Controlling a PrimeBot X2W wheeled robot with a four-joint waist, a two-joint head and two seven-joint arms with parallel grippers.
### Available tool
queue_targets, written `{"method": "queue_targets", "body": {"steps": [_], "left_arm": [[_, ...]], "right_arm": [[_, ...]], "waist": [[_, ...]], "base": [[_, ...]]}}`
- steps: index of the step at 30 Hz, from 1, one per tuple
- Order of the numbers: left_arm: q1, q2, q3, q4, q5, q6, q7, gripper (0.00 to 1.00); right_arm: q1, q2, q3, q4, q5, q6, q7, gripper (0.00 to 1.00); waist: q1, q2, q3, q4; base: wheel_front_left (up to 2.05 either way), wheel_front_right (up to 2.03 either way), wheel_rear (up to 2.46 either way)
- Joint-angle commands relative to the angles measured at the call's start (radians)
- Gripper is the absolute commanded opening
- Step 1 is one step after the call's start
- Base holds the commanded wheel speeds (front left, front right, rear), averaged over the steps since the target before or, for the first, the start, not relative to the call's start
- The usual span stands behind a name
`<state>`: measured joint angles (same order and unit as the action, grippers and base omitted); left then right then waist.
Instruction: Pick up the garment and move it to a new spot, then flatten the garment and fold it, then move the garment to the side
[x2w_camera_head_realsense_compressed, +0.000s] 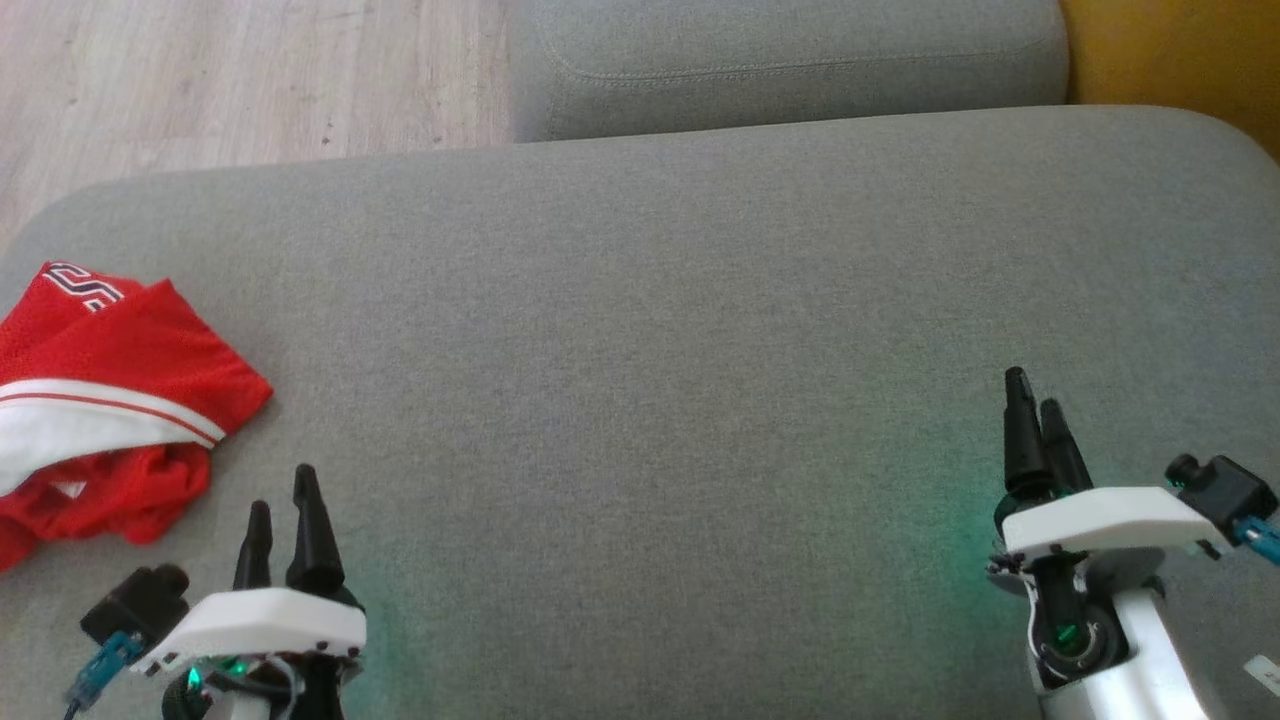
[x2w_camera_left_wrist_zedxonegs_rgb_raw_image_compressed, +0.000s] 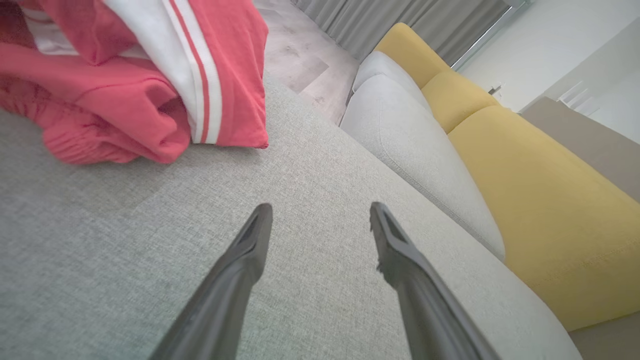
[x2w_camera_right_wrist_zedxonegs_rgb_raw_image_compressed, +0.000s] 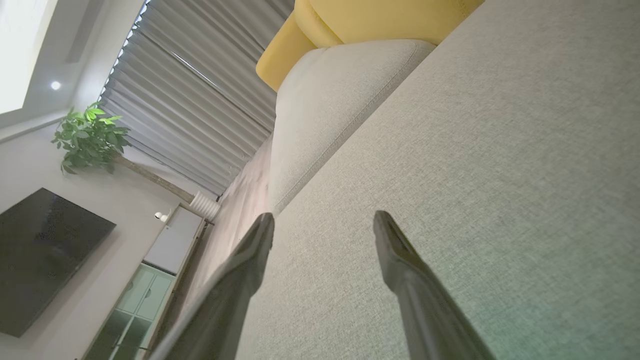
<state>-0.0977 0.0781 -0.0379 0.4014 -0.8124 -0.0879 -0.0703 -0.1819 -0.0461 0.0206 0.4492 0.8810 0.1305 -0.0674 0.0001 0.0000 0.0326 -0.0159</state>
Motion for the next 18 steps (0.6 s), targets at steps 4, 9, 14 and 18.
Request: {"method": "queue_targets", "body": {"steps": [4,9,14,18], "left_arm": [[-0.048,0.021,-0.002,-0.024,0.073,0.009,-0.022,1.00],[-0.046,0.022,-0.011,-0.019,0.134,0.019,-0.037,1.00],[-0.042,0.024,-0.017,-0.019,0.194,0.031,-0.052,1.00],[-0.040,0.025,-0.019,-0.027,0.243,0.042,-0.063,1.00]], "right_arm": [[-0.062,-0.004,0.026,-0.022,-0.078,0.000,-0.024,1.00],[-0.066,-0.003,0.041,-0.015,-0.146,0.000,-0.039,1.00],[-0.067,-0.002,0.052,-0.010,-0.213,0.000,-0.054,1.00],[-0.067,-0.002,0.051,-0.007,-0.268,0.000,-0.066,1.00]], "waist": [[0.0000,0.0000,0.002,0.001],[0.0000,0.0000,0.003,-0.002],[0.0000,0.0000,0.003,-0.004],[0.0000,0.0000,0.000,-0.004]], "base": [[0.00,0.00,0.00],[0.00,0.00,0.00],[0.00,0.00,0.00],[0.00,0.00,0.00]]}}
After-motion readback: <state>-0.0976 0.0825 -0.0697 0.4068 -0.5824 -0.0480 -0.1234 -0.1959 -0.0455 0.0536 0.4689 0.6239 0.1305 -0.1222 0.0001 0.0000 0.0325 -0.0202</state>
